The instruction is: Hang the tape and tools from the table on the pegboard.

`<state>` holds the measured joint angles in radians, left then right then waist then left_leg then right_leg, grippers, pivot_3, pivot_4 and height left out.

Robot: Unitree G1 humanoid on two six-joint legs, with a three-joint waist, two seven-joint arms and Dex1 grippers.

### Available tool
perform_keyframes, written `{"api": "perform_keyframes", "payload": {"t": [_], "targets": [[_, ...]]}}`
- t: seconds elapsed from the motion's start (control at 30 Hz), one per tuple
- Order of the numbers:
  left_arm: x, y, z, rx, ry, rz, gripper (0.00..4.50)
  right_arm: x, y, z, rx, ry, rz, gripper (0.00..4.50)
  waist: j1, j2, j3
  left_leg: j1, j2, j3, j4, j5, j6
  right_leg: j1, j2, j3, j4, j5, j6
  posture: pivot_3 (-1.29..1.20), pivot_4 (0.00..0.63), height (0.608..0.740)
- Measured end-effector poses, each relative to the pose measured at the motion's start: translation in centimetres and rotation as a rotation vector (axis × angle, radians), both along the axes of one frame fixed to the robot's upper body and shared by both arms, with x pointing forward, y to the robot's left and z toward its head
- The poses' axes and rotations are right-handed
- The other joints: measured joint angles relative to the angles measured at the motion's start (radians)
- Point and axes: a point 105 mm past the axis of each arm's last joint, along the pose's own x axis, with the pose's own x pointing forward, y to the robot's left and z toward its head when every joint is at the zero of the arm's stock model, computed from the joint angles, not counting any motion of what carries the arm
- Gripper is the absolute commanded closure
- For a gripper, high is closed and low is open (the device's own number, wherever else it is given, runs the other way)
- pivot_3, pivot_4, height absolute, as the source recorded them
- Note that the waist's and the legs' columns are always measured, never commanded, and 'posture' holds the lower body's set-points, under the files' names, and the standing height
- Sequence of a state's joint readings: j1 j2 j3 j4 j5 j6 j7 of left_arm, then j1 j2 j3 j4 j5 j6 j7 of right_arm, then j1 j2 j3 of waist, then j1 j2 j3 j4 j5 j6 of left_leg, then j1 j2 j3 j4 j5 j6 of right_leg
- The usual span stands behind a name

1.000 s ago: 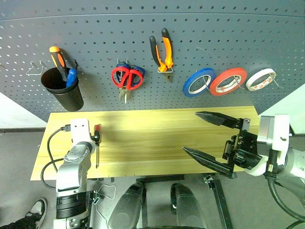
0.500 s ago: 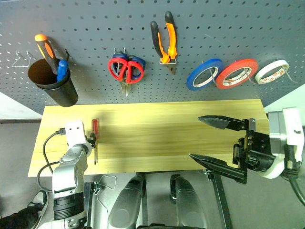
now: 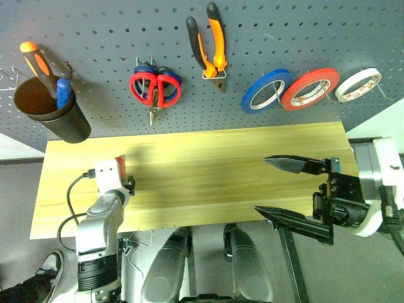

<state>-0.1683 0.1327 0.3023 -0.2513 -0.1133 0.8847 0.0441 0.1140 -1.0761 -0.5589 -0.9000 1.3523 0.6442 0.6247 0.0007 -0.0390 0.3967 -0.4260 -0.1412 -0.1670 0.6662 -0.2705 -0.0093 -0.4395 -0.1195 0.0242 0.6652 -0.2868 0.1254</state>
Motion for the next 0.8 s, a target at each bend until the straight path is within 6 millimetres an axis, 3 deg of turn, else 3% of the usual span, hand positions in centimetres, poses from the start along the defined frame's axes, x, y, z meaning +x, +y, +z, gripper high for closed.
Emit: {"api": "perform_keyframes", "payload": {"t": [0.33, 0.43, 0.6, 0.8], "targets": [[-0.4, 1.1, -0.1, 0.007, 0.007, 0.039, 1.63, -0.2, -0.1, 0.1, -0.012, 0.015, 0.004, 0.00, -0.016, 0.000, 0.012, -0.001, 0.000, 0.002, 0.000, -0.001, 0.001, -0.002, -0.001, 0.000, 0.000, 0.000, 0.000, -0.16, 0.494, 0.710], [-0.7, 1.0, -0.5, 0.002, 0.019, 0.046, 2.19, -0.2, -0.2, 0.2, -0.010, 0.014, 0.005, 0.00, -0.016, 0.000, 0.015, -0.001, 0.000, 0.002, 0.000, -0.001, 0.001, -0.002, -0.001, 0.000, 0.000, 0.000, 0.000, -0.16, 0.495, 0.710], [-0.9, 1.0, -0.6, 0.001, 0.022, 0.057, 3.68, -0.2, -0.2, 0.2, -0.014, 0.024, 0.006, 0.00, -0.016, 0.001, 0.019, -0.001, 0.000, 0.003, 0.000, -0.001, 0.001, -0.002, -0.001, 0.000, 0.000, 0.000, 0.000, -0.17, 0.495, 0.710], [-1.0, 1.0, -0.5, 0.002, 0.019, 0.056, 3.68, -0.2, -0.3, 0.1, -0.015, 0.032, 0.004, 0.00, -0.016, 0.001, 0.023, -0.001, 0.000, 0.003, -0.001, -0.001, 0.001, -0.002, -0.001, 0.000, -0.001, 0.000, 0.000, -0.16, 0.489, 0.710]]}}
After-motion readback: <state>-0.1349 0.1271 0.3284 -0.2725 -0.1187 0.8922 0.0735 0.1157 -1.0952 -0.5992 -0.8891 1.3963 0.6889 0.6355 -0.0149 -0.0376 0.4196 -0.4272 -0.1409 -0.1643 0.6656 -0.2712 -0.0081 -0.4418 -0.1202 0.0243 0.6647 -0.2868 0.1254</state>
